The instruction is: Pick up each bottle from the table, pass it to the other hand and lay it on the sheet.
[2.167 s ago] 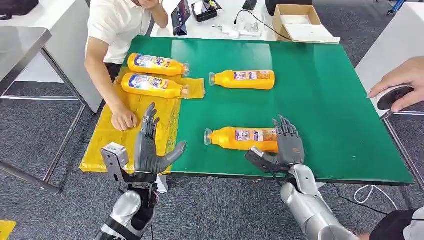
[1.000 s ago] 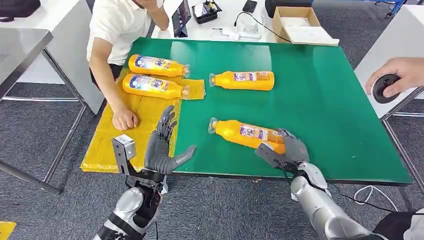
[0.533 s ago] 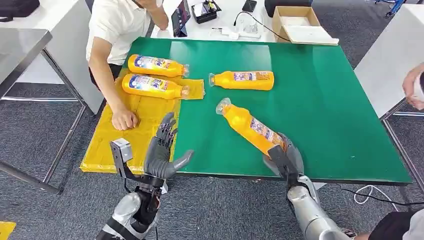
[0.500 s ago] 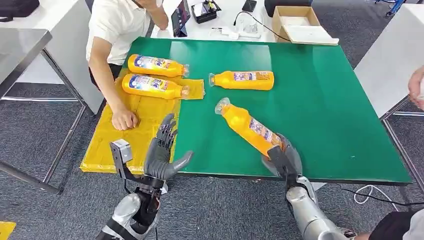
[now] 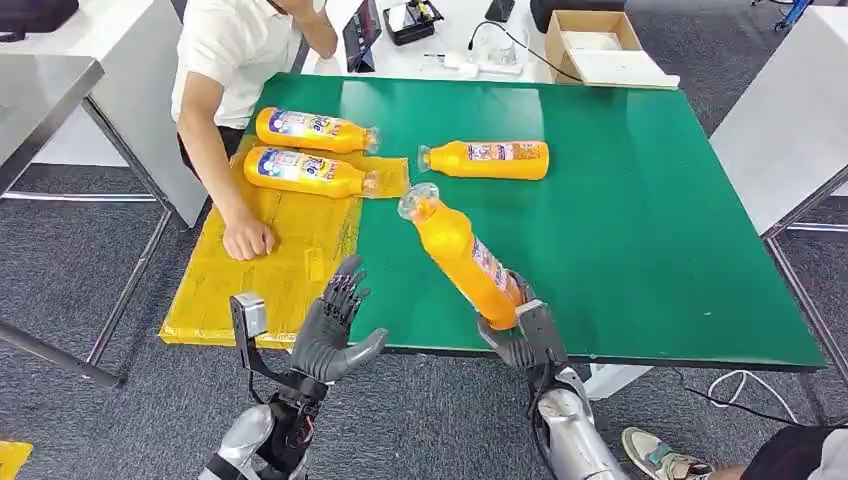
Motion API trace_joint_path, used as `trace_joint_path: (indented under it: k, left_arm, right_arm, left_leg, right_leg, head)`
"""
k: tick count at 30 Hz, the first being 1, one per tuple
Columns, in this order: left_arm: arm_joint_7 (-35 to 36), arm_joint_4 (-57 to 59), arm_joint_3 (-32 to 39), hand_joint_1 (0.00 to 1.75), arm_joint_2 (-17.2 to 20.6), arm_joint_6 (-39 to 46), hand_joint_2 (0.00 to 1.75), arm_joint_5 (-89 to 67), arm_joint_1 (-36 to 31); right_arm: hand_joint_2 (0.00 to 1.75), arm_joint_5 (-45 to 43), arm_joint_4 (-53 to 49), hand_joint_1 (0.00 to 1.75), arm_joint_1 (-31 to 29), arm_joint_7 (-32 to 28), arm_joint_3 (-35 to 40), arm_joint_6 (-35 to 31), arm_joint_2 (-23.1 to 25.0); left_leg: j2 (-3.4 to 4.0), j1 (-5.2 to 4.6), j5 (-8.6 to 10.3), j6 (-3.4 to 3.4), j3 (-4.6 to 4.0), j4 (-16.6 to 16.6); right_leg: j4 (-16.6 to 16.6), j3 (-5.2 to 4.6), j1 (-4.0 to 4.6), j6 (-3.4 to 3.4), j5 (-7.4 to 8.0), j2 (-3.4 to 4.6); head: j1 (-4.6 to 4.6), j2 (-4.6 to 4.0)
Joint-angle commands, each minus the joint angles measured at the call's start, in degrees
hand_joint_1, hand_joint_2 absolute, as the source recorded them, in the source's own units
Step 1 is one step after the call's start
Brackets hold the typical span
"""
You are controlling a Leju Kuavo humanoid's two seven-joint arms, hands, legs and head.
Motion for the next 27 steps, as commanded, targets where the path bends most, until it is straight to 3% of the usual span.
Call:
trace_joint_path:
  k: [1,9,14,27]
  left_arm:
    - [-0.1,2.4,-2.6,0.00,1.1,-0.3,1.75,-0.2,-1.7]
    - [-0.8,2.2,-2.6,0.00,1.2,-0.1,1.75,-0.5,-1.8]
    - [-5.5,2.4,-1.7,0.00,-0.5,7.4,1.75,-5.8,-2.0]
    - [-6.1,5.5,-2.4,0.00,-2.4,10.8,1.75,-3.8,-3.9]
  right_arm:
    - [1.75,0.2,-8.1,1.75,0.9,2.5,12.7,1.4,-0.4]
    - [1.75,-1.2,-4.4,1.75,-0.1,1.5,13.9,0.8,0.2]
    - [1.75,-3.0,-4.7,1.75,1.3,0.5,17.8,1.1,1.7]
    - [1.75,-3.7,-1.3,1.75,-0.9,0.8,23.6,2.6,2.3]
  left_leg:
    - [0.06,0.02,-0.05,-0.05,0.07,0.0]
    - [0.01,0.01,-0.09,-0.08,0.22,0.0]
    - [0.04,0.03,-0.09,-0.09,0.20,0.0]
    - [0.02,0.02,-0.09,-0.07,0.19,0.0]
  right_leg:
    - [0.0,0.05,0.03,-0.08,-0.04,0.04]
    - [0.0,0.21,0.03,-0.14,-0.10,-0.01]
    - [0.0,0.20,0.05,-0.13,-0.09,0.01]
    - [0.0,0.19,0.02,-0.12,-0.10,0.00]
  head:
    - [0.00,0.00]
    - [0.02,0.00]
    - [0.02,0.00]
    - [0.02,0.00]
